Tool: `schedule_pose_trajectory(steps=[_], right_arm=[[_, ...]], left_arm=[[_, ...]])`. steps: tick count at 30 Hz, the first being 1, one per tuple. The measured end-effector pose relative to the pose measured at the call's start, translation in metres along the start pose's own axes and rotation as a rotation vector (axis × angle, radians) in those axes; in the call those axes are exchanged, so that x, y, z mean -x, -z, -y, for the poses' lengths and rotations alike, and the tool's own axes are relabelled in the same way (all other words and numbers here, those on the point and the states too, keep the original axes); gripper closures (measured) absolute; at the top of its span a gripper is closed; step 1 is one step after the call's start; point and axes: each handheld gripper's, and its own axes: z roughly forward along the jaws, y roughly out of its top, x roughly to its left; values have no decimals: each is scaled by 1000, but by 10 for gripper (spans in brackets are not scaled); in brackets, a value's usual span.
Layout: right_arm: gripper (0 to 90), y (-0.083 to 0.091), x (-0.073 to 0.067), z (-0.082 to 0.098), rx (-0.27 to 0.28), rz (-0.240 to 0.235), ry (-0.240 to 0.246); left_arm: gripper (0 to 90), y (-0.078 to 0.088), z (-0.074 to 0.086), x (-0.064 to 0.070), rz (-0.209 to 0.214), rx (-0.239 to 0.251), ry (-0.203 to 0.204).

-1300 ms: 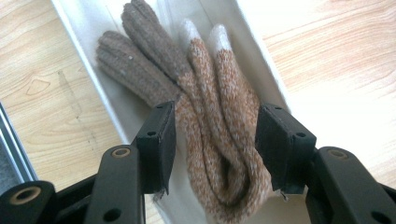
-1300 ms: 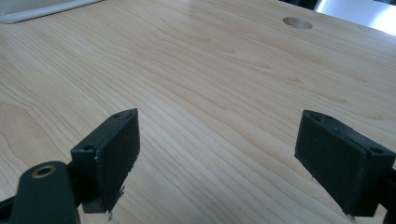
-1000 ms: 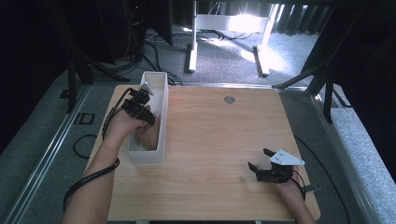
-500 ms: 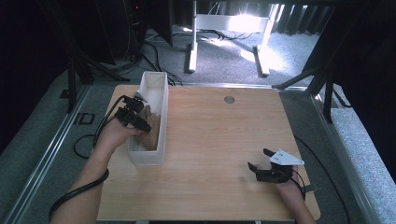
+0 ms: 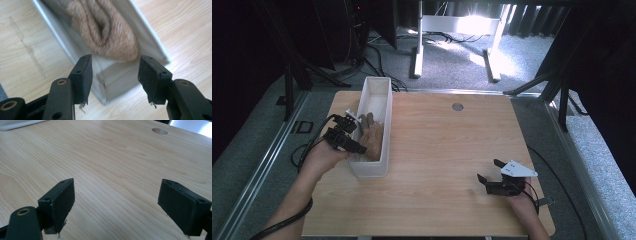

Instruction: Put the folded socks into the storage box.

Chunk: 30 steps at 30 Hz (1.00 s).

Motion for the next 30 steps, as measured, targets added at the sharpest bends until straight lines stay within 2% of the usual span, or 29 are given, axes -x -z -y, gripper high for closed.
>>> schedule_pose_trajectory(steps=[4,11,13,16,22,25,28,30], right_arm=[[137,0,0,0,0,1,-2],[137,-1,0,0,-3,1,3],[137,-1,0,0,-3,0,3],[137,0,0,0,-2,1,2],[137,-1,0,0,-3,0,3],[137,-1,-1,0,-4,0,3],[137,0,-1,0,-3,1,4],[137,-1,-1,0,-5,3,3]], left_arm=[[461,6,14,-3,14,28,10],[460,12,36,-8,7,51,17],[446,14,42,-8,20,75,29],[446,16,51,-10,19,84,32],[447,15,69,-16,14,94,52],[447,11,77,-17,20,100,59],[447,4,86,-19,45,119,75],[447,0,91,-20,43,124,75]])
